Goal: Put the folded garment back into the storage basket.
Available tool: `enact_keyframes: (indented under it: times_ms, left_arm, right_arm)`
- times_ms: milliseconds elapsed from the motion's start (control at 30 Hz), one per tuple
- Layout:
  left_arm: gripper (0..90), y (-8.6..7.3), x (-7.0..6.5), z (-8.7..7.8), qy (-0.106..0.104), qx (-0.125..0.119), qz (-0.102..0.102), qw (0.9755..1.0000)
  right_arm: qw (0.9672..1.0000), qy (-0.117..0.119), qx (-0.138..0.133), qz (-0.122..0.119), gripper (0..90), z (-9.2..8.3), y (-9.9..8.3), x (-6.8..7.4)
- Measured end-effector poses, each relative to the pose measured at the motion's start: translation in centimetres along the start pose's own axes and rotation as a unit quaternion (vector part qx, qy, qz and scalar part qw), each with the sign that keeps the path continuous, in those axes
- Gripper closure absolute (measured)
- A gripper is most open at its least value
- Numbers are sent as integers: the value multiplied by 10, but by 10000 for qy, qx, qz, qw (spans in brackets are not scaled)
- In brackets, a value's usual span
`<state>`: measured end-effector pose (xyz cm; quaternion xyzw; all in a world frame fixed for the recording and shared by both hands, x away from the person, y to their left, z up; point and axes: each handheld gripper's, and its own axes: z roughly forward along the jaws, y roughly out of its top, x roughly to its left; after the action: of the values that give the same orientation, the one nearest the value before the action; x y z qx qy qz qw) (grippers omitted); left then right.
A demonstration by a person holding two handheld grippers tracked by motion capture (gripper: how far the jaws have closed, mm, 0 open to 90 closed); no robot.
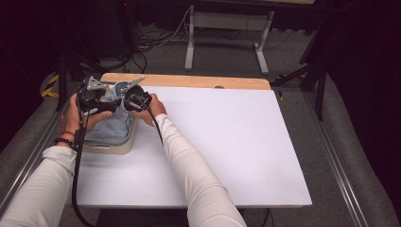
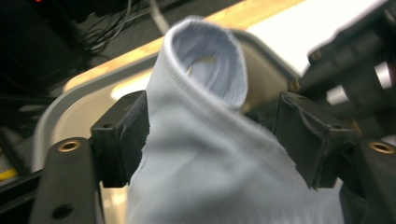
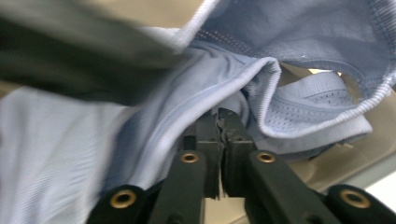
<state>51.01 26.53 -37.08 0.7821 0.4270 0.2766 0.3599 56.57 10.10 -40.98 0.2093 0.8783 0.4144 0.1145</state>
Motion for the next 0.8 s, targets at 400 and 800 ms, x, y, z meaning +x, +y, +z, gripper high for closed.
enact_keyframes:
  times_ms: [400, 800]
  left_arm:
    - [547, 15, 5, 29, 87, 229, 333, 9991]
    - [874, 10, -3, 49, -239, 1289, 1113, 9851]
  right_arm:
    - [9944, -442, -956, -5, 703, -82, -30, 12]
    - [9935, -446, -1009, -267, 674, -167, -90, 22]
